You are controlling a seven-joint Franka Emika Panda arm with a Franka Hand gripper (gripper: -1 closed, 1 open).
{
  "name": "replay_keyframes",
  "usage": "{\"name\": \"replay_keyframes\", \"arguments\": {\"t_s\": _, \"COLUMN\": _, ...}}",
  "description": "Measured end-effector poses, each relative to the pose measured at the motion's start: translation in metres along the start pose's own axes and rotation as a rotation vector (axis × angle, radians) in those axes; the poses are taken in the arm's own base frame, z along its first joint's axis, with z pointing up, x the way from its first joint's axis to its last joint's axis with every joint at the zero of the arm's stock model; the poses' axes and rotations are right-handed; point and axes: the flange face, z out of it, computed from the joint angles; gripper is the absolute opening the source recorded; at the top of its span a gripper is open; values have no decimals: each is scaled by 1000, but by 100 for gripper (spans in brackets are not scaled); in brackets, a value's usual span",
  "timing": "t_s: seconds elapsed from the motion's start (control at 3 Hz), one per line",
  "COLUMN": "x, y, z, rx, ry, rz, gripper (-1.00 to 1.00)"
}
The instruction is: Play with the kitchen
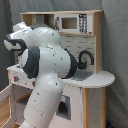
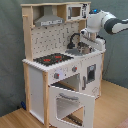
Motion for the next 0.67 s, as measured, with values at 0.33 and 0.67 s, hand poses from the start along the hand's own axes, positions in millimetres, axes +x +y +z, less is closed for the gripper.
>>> {"name": "replay_keyframes", "arguments": {"t_s": 0.33, "x": 9, "y": 37, "z": 15, "rx": 18, "ry": 23, "rz": 116, "gripper": -100}}
{"name": "replay_keyframes", "arguments": {"t_s": 0.67, "x": 10, "y": 91, "z": 43, "rx": 47, "ry": 13, "rz": 207, "gripper": -100}}
